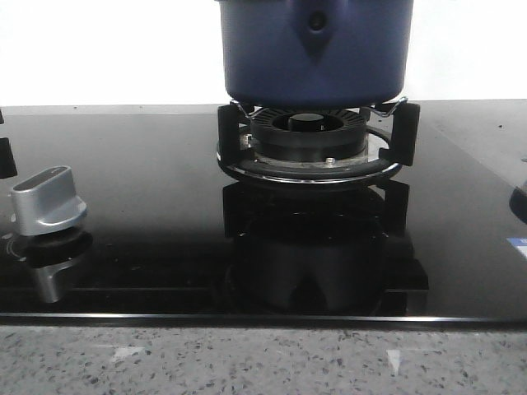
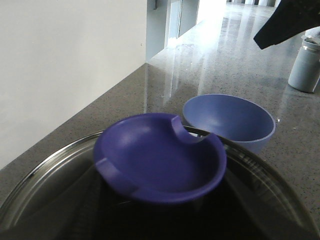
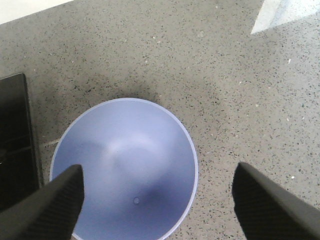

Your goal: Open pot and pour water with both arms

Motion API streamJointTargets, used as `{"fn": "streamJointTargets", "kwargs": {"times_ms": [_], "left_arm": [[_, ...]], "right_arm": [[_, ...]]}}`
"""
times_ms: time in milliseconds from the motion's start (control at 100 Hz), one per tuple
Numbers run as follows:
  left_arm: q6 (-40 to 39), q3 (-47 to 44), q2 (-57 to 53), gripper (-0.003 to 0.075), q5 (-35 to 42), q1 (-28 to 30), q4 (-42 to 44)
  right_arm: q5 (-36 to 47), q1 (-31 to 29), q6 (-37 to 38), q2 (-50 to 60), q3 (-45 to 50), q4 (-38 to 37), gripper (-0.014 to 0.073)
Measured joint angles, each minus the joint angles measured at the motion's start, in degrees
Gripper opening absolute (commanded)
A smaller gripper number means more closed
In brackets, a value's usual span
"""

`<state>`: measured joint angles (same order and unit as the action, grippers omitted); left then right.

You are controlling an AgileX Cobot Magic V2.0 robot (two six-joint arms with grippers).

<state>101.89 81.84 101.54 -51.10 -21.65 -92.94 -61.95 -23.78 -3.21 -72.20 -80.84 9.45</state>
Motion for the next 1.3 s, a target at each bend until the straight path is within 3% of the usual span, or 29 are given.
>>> {"fn": "streamJointTargets", "kwargs": {"times_ms": [460,640,770,1160,1300], "left_arm": [[0.1,0.1,1.4,0.0290,-0.1,-0.4,-1.0],[0.1,0.1,1.4,0.0470,-0.1,-0.5,-1.0],[0.1,0.1,1.4,0.0548,-0.1,-0.5,-1.6],[-0.5,0.1,-7.3,0.0540,-5.4,7.7,-2.1],[-1.7,0.1,-13.7,0.0468,-6.5,13.1,-2.2]], "right_arm": [[0.0,0.0,0.0,0.0,0.0,0.2,0.0549],[0.0,0.0,0.0,0.0,0.0,0.3,0.0549],[0.0,0.0,0.0,0.0,0.0,0.3,0.0549],[0.0,0.5,-1.3,0.0,0.0,1.9,0.0549],[0.0,2.9,-4.8,0.0,0.0,7.1,0.0542]]}}
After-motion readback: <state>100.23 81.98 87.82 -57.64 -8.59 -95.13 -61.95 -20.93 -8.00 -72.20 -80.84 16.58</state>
